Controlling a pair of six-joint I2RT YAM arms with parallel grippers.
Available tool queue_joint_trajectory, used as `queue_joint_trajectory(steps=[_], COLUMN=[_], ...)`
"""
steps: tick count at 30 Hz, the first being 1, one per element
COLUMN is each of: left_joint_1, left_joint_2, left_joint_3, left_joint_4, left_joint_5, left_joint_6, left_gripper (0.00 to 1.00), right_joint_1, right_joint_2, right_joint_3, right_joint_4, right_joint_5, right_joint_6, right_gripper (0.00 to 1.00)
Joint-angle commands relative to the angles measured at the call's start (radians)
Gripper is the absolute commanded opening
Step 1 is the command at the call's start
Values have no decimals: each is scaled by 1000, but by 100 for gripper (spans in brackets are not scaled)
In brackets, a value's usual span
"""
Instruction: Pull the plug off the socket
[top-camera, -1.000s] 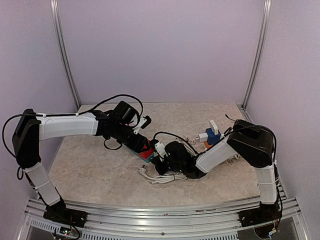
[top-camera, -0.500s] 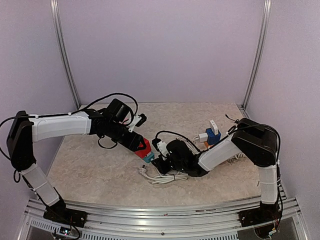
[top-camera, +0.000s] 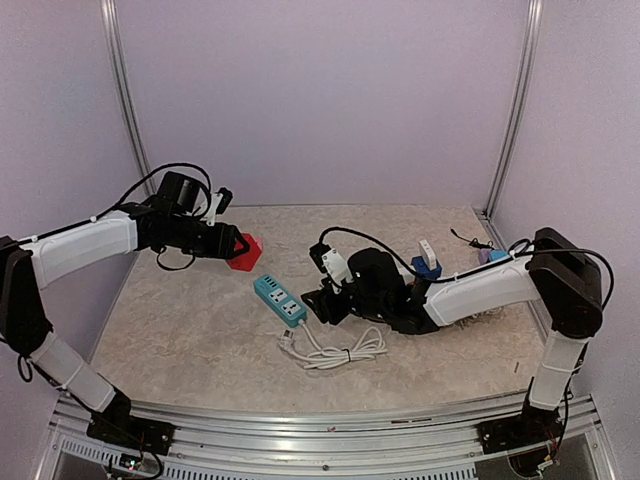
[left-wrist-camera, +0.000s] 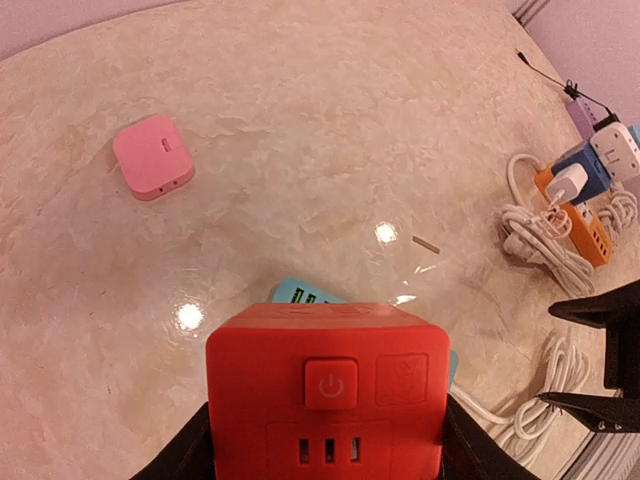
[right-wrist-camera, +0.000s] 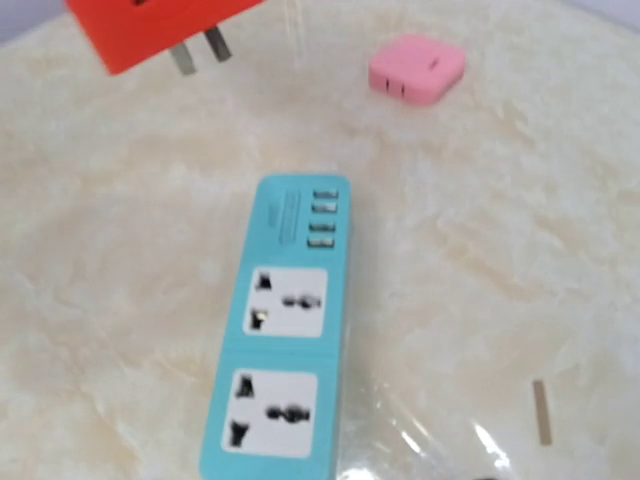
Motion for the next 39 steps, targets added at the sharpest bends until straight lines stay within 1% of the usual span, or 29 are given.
queue_joint_trajectory(steps=[1,4,6,9,12,18,21,25,29,39], left_joint_1=[109,215,284,361,414,458,460,462,466,466], left_joint_2=[-27,-26,-15,25,95,261,331,403,490,616], left_joint_3=[-8,-64,-81,-75,-39,48,73,118,160,230], left_joint_4=[24,120,178,258,316,407,482,512,554,589], left_joint_5=[25,159,217,318,377,487,504,525,578,612], left_joint_6=[-86,-157,-187,-235,-275,-362,-407,-441,-487,-544], left_gripper=[21,21,22,23,24,24,25,26,27,30], right_joint_1=[-6,-6,-6,-6,-6,-7,-8,-8,-8,-8], right_joint_2=[-53,-78,-86,-93,-102,-112,-116,-130,-134,-137], right_joint_3=[-35,-55,-63,-74,-86,-101,-113,-139,-149,-154], right_joint_4=[-53,-52,-54,-61,-61,-64,-62,-47,-47,-49], right_joint_5=[2,-1,-3,-7,-8,-3,-4,-8,-5,-5], right_joint_6=[-11,-8,-6,0,5,9,16,25,26,26], right_gripper=[63,63,63,63,63,63,62,62,62,62])
